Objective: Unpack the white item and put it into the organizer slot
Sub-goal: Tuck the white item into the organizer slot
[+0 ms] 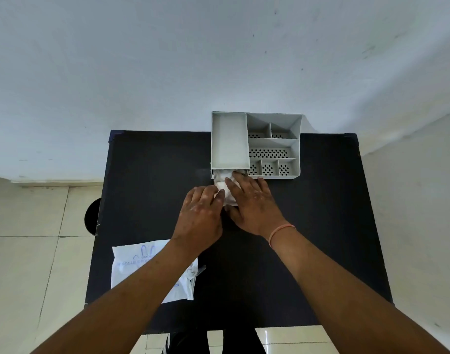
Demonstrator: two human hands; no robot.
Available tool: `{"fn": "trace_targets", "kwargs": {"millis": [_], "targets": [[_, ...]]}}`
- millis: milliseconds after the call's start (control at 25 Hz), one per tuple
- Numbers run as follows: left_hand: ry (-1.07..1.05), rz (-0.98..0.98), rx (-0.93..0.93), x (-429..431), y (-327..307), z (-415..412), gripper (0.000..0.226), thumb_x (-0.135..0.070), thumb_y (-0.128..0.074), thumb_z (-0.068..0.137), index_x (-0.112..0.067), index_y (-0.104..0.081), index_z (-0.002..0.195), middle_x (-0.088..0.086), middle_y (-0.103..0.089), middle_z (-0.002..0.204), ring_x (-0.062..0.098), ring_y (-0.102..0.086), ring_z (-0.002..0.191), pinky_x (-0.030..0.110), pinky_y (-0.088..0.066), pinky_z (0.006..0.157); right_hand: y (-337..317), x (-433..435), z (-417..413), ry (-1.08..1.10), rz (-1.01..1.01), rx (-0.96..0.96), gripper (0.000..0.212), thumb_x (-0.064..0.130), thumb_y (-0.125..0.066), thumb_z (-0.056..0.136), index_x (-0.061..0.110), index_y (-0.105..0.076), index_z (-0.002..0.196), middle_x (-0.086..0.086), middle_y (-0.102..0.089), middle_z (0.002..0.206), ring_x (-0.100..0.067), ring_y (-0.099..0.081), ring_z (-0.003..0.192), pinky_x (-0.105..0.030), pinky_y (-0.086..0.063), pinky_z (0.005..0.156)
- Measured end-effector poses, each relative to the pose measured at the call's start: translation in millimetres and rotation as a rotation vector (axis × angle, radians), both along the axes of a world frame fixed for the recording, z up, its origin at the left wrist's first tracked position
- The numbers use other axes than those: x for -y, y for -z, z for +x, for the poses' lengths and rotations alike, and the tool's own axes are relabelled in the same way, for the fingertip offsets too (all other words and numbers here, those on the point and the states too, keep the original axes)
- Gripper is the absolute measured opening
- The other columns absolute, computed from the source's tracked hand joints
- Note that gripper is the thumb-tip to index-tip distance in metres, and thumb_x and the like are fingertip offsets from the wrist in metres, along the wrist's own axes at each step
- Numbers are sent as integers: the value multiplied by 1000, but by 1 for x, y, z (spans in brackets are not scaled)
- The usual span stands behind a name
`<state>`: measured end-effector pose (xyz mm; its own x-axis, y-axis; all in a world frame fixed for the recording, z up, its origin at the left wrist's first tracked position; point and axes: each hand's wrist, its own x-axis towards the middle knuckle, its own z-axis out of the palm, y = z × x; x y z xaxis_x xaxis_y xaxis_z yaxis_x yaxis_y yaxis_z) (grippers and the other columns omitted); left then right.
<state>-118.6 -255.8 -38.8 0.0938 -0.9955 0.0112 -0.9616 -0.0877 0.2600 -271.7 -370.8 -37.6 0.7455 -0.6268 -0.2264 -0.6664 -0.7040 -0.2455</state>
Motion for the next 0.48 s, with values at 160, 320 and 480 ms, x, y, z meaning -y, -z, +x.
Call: {"fn": "trace_targets", "kwargs": {"millis": [160, 320, 480], "targets": [[52, 81, 69, 2, 5, 3, 37, -19, -64, 88, -9, -76, 122, 10, -71, 123, 36, -65, 112, 50, -52, 95, -5, 5, 8, -1, 41, -84, 64, 41, -63, 89, 22, -51, 149, -5, -41, 163, -28, -27, 156, -62, -16, 125], [115, 62, 159, 15, 9, 10, 24, -18, -66, 90, -10, -81, 107, 9, -71, 119, 35, -63, 113, 50, -52, 90, -4, 3, 0, 105, -61, 63, 38, 22, -71, 81, 21, -72, 119, -6, -63, 137, -31, -49, 141, -54, -36, 116], [216, 59, 262, 34, 10, 12, 18, -18, -67, 88, -12, -82, 94, 9, -72, 112, 35, -62, 114, 48, -49, 88, -1, 1, -3, 118, -79, 17, 23, 26, -71, 86, 25, -78, 108, 3, -71, 123, -26, -43, 144, -50, -34, 118]]}}
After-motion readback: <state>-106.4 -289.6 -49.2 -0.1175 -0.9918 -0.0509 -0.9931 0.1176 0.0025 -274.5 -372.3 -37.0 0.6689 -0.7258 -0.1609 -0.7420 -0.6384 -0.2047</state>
